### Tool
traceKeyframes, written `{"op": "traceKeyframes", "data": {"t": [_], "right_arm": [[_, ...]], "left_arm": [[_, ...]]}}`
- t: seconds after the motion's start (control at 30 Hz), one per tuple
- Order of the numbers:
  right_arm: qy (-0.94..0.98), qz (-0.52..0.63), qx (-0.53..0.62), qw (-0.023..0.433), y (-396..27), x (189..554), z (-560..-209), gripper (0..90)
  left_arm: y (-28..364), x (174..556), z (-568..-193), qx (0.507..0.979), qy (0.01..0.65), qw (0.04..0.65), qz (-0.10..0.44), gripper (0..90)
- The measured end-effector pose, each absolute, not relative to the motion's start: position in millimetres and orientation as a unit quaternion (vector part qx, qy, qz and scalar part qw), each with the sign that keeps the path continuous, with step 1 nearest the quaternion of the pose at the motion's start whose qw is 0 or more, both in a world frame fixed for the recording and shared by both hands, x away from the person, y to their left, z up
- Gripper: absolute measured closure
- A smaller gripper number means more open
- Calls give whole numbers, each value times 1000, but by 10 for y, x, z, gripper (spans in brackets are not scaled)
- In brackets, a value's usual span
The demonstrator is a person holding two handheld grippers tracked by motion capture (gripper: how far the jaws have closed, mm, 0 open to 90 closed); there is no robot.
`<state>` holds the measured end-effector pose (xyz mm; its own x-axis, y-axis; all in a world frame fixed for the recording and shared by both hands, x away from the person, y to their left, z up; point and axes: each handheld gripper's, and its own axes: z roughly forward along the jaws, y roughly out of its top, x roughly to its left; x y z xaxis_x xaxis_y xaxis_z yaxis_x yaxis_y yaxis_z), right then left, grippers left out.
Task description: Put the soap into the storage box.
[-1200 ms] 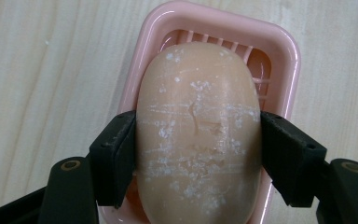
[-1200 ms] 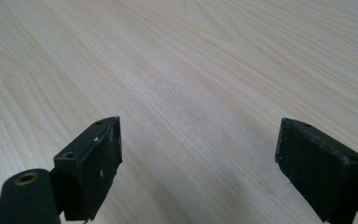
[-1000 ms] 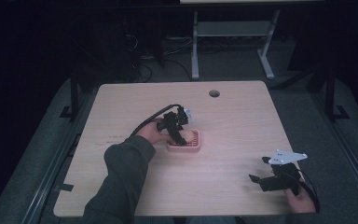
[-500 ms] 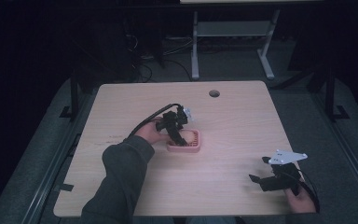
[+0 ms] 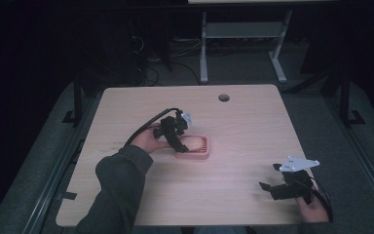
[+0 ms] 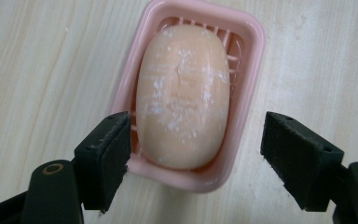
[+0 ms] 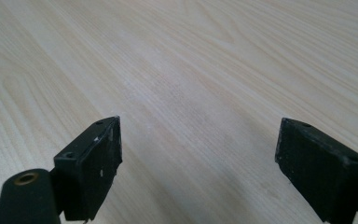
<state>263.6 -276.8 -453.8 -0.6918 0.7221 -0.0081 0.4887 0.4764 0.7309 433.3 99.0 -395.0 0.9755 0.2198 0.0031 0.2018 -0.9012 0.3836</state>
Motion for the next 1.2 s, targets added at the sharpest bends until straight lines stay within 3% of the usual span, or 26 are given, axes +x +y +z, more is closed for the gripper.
{"op": "traceKeyframes", "data": {"t": [1.2], "right_arm": [[844,359,364,163,-2778,2642,-4534,141]], "left_arm": [[1269,4034,-3906,970,124,207,24,230]]}}
